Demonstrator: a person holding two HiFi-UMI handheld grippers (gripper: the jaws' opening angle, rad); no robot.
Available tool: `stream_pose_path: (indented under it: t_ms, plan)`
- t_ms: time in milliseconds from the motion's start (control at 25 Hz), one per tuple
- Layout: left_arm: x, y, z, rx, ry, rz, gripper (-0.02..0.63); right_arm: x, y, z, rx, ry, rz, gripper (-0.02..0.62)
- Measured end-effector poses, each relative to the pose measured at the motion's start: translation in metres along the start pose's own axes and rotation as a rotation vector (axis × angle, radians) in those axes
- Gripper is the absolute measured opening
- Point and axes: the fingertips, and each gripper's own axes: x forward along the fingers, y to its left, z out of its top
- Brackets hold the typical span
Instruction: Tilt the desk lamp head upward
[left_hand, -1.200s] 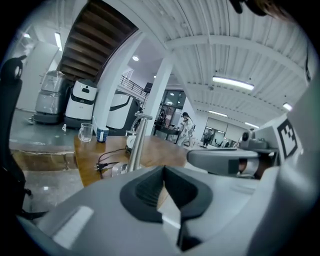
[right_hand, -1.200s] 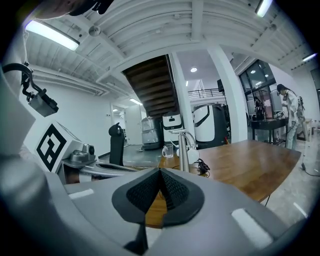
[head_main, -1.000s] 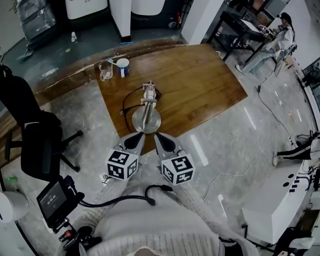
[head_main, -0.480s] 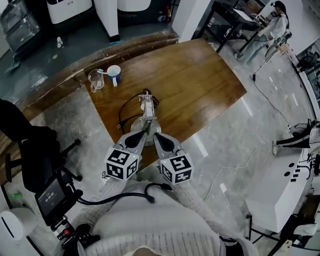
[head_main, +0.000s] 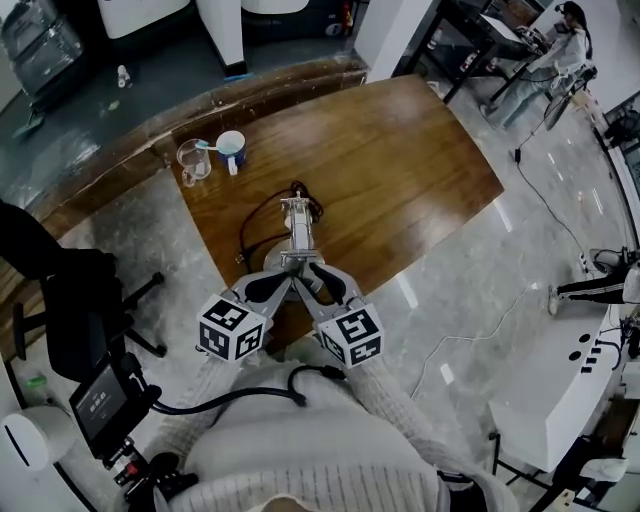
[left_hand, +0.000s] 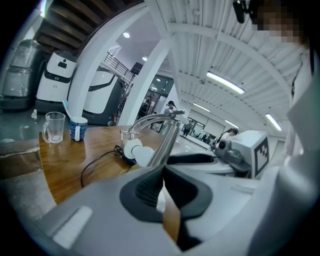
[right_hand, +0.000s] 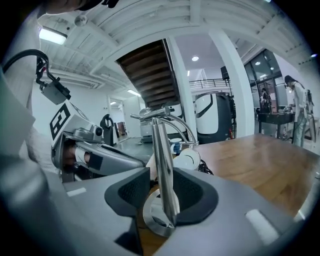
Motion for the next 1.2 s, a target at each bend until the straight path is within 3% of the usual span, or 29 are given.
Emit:
stream_pose_path:
  t_ms: [80,160,360,520,720,840,920,1120,1200]
  plan:
    - [-0.005,0.005,0.004,-0.016,-0.005,-0.013,0.034,0.001,-0.002,0.001,-0.017,0.003,-0.002,0.127]
    - [-0.011,0.011,0.009,-0.026,-0.013,-0.019,0.102,0.004,-0.003,0.002,-0.037,-0.001,-0.006,0.13]
    - [-0.033,0.033,0.034,-0.003,-0.043,-0.021,0.134,0.015,0.003,0.009,-0.097,-0.01,0.022,0.147]
    - [-0.047,0.035,0.055,0.007,-0.032,-0.095,0.167,0.023,0.001,0.016,-0.158,-0.017,0.02,0.149]
    - [-0.037,0.04,0.091,-0.139,-0.062,-0.189,0.167,0.019,0.001,0.018,-0.157,-0.034,0.023,0.13]
    - [-0.018,0.052,0.098,-0.194,-0.01,-0.176,0.167,0.017,0.003,0.018,-0.168,-0.034,0.028,0.13]
    - [-0.004,0.054,0.099,-0.254,0.022,-0.22,0.167,0.018,0.003,0.018,-0.176,-0.034,0.032,0.13]
    - [0.032,0.047,0.103,-0.568,0.038,-0.441,0.167,0.026,0.0,0.013,-0.177,-0.038,0.04,0.13]
    - [0.039,0.046,0.102,-0.634,0.054,-0.477,0.159,0.026,0.0,0.012,-0.181,-0.038,0.04,0.13]
